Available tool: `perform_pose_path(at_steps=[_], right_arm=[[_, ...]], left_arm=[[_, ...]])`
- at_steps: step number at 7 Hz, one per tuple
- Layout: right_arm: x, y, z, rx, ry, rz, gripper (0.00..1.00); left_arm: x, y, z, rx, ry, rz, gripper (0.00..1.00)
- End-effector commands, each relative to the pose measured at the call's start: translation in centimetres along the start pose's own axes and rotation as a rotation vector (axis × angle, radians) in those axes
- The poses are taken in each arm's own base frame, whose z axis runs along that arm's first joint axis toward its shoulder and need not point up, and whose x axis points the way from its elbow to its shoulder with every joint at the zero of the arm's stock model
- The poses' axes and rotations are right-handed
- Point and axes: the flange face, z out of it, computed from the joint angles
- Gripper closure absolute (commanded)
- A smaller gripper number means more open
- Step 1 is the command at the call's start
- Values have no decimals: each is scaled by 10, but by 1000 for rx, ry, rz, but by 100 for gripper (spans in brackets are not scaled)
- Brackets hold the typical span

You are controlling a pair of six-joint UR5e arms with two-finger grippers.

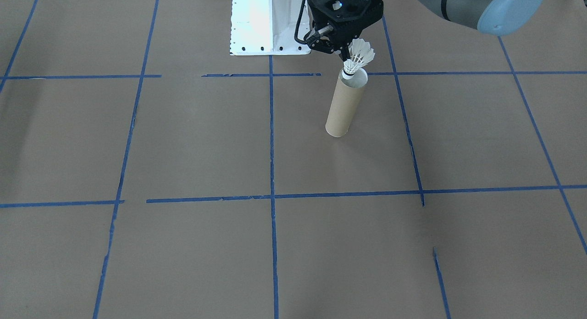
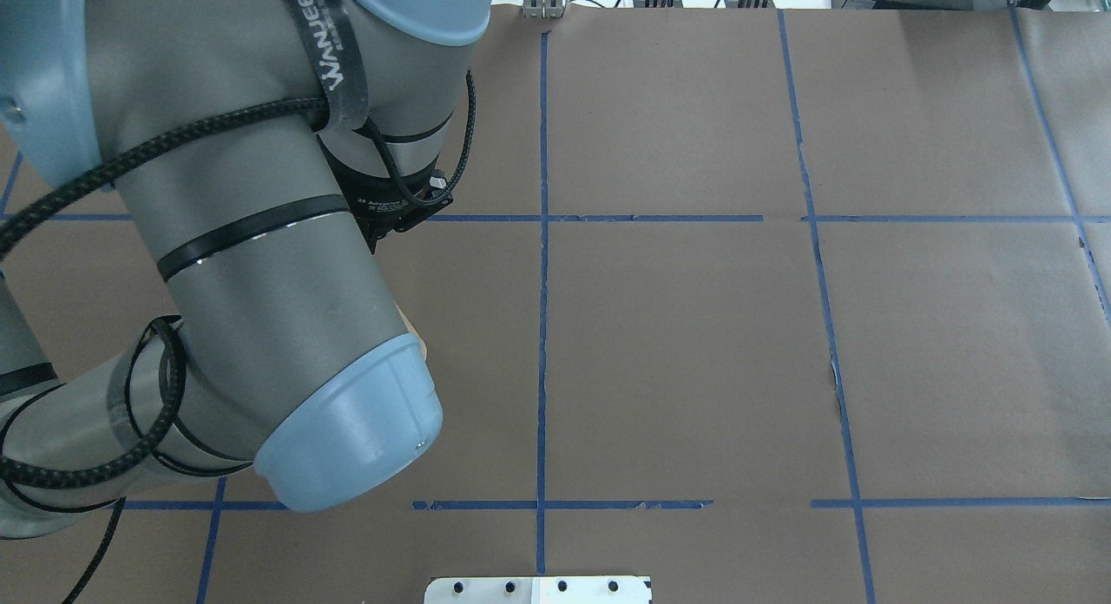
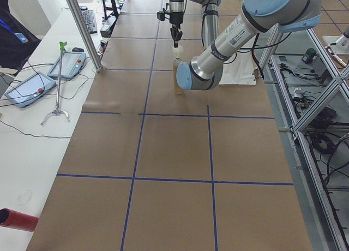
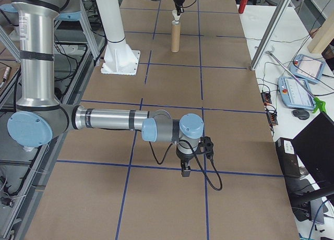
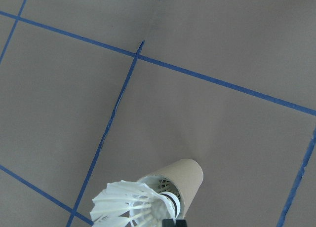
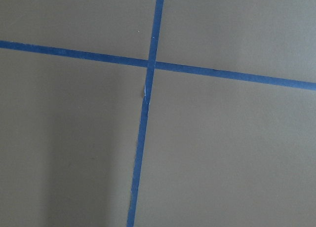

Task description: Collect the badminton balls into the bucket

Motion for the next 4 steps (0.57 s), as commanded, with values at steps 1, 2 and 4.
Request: perform_pose_path(at_steps=[1, 2, 4], right_arm=[[0, 0, 0, 0, 0, 0, 0], [0, 0, -1, 1, 0, -1, 0], [0, 0, 0, 0, 0, 0, 0]], left_arm=[[-2, -4, 5, 5, -11, -8, 100], [-2, -5, 8, 4, -17, -10, 100], [-3, -4, 14, 2, -24, -7, 100]])
